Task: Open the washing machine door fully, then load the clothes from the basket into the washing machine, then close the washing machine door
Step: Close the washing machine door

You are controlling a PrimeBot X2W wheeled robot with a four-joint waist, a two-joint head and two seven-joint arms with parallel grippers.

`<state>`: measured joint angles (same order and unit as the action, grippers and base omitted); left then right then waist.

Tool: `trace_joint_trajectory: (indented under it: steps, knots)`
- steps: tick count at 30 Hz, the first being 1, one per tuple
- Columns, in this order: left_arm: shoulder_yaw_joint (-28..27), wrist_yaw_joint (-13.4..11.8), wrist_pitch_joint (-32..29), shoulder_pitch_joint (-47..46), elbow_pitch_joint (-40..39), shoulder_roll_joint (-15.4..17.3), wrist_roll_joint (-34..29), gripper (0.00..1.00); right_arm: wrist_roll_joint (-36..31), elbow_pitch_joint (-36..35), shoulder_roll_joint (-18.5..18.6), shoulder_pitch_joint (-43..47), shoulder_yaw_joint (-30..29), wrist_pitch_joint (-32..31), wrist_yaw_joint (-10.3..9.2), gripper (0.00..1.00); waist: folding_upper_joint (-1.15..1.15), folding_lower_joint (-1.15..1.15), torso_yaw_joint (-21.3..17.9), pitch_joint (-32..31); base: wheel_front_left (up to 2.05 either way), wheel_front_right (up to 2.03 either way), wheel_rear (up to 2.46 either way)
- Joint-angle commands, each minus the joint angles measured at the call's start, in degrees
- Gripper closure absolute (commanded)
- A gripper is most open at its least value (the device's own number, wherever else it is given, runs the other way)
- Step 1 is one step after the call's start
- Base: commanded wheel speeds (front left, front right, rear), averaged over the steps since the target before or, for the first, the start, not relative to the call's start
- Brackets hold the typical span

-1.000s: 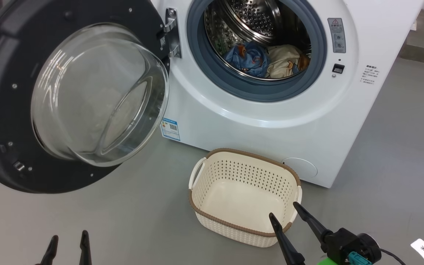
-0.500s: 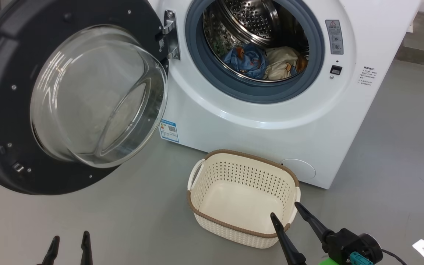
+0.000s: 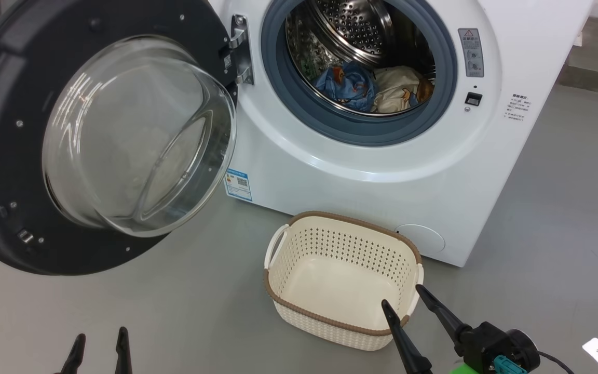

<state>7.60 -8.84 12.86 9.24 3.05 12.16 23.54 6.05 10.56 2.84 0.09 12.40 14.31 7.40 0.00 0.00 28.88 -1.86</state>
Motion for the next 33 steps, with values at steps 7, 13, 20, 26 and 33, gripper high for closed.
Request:
trace_joint_trajectory:
  steps: [7,13,20,26,33]
  knots:
    - [-1.7,-0.5,0.4,-2.1,-1.1,1.5,0.7,0.0,-0.5,-1.3,0.0,-1.0,1.4,0.7,0.09,0.0,0.0,0.0,0.1,0.1,0.0,0.0,0.0]
    - [-1.4,-0.5,0.3,-2.2,-1.0,1.6,0.7,0.0,-0.5,-1.3,0.0,-0.9,1.3,0.7,0.09,0.0,0.0,0.0,0.0,0.1,0.0,0.0,0.0]
    - [-1.0,-0.1,0.3,-2.4,-1.2,1.8,1.2,1.0,-0.9,-1.7,0.0,-0.5,1.1,0.7,0.09,0.0,0.0,0.0,0.1,0.5,0.0,0.0,0.0]
    - [-4.0,0.5,1.2,-4.1,-3.0,0.6,4.5,1.0,-2.1,-2.5,0.4,-0.1,0.2,0.7,0.09,0.0,0.0,0.0,0.4,3.1,0.0,0.0,0.0]
    - [-11.5,0.7,1.9,-6.8,-6.0,2.8,6.3,1.0,-3.4,-4.8,1.7,0.2,-0.4,-0.8,0.09,0.0,0.0,0.0,-0.2,7.2,0.0,0.0,0.0]
